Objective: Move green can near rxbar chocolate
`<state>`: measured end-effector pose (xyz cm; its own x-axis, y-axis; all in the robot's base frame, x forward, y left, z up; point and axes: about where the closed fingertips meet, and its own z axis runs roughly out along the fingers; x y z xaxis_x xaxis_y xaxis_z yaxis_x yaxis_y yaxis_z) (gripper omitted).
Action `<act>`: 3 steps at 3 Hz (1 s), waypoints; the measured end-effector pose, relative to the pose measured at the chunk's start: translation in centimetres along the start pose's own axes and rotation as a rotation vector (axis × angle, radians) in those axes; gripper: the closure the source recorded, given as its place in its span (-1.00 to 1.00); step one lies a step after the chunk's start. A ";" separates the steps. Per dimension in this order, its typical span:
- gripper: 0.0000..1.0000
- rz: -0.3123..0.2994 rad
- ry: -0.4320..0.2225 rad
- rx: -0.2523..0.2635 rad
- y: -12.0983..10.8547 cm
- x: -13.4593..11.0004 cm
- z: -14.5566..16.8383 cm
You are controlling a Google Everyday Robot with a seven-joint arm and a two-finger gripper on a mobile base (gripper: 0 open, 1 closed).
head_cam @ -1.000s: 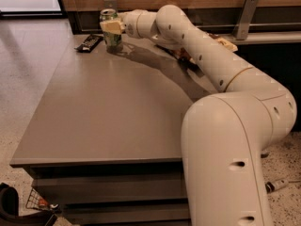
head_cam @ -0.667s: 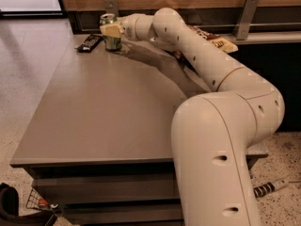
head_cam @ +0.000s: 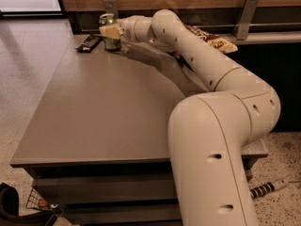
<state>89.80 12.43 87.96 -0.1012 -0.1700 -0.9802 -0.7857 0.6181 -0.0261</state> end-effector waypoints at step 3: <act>-0.74 0.000 0.000 0.000 0.0 0.0 0.0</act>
Offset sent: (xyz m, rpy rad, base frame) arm 0.0000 0.0001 0.0003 0.0000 0.0001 0.0001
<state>89.80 12.47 87.99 -0.1013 -0.1700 -0.9802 -0.7860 0.6177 -0.0259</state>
